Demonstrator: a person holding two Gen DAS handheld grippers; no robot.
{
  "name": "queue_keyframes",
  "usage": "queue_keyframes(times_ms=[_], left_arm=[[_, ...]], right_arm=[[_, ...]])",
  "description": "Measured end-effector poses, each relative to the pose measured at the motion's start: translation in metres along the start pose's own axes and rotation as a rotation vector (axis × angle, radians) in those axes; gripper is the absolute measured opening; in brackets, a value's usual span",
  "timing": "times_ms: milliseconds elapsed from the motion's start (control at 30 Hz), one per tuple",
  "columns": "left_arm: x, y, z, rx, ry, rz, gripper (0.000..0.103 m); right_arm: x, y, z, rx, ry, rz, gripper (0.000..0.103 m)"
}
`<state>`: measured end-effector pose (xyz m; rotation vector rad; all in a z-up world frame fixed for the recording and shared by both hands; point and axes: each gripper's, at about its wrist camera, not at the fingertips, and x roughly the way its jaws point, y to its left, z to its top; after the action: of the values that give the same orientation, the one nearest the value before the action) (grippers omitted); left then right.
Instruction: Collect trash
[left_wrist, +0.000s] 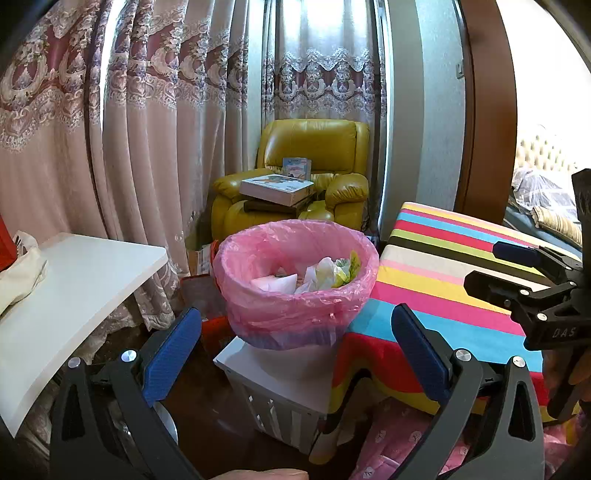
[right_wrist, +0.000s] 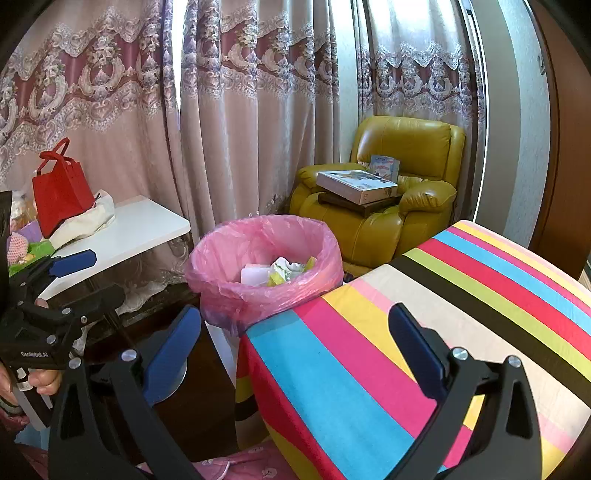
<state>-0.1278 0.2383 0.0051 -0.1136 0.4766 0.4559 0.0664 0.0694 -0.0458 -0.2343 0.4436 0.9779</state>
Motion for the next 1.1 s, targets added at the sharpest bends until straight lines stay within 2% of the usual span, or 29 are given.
queue_keyframes(times_ms=[1100], left_arm=[[0.0016,-0.0026,-0.0094,-0.001,0.013,-0.005,0.096]], right_arm=[[0.0027,0.0011,-0.0026,0.009,0.001,0.003,0.099]])
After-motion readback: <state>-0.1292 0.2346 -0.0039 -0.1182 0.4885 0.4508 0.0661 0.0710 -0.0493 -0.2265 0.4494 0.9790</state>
